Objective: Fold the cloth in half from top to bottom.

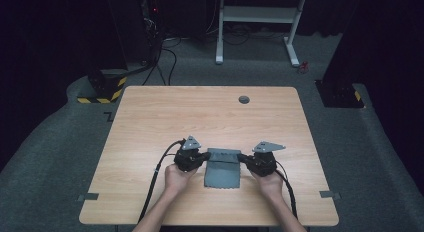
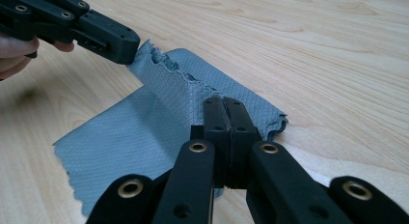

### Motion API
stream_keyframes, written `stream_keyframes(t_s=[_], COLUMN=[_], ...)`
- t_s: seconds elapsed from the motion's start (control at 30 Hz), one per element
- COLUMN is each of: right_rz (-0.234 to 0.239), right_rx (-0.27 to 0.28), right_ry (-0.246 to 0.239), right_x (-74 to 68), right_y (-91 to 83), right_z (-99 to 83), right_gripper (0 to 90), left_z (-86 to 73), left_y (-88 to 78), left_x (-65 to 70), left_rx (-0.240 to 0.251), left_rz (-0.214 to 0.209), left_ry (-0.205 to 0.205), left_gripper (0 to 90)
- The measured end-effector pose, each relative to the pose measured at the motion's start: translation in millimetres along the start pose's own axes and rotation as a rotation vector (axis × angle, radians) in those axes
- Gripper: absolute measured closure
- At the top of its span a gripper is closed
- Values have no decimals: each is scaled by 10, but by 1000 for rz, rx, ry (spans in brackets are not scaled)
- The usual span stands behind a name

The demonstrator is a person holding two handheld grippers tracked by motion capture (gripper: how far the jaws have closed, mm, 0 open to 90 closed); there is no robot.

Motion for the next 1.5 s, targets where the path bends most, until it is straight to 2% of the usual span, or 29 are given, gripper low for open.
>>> stream_keyframes(t_s=[0.4, 0.53, 0.77, 0.9, 1.37, 1.43, 1.5], right_rz=[20, 17, 25, 32, 30, 31, 30], right_rx=[-14, -12, -43, -39, -57, -69, -74], right_ry=[4, -19, -17, -22, -36, -50, -59], right_x=[-75, -111, -181, -235, -309, -337, -352], right_y=[-22, -57, -43, -68, -134, -142, -149], right_z=[-94, -96, -195, -232, -349, -381, -395], right_gripper=[899, 899, 899, 899, 898, 896, 896], left_z=[-100, -116, -200, -267, -354, -386, -401], left_y=[-30, -52, -114, -121, -119, -102, -108], left_x=[41, 65, 96, 132, 257, 265, 287], left_rx=[-8, -3, 5, -17, -50, -65, -65], left_rz=[-19, -25, -46, -58, -80, -74, -77], left_ry=[-10, 1, -1, 2, 25, 37, 31], left_gripper=[900, 900, 900, 900, 900, 900, 899])
Point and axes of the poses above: each handheld gripper's, and its own axes: y roughly forward along the jaws, z roughly out of its top, x roughly to its right, the point moved 3 cm from there along y, roughly forward along the jaws, and after that the axes turned 3 degrees about x, right-handed, at the moved point
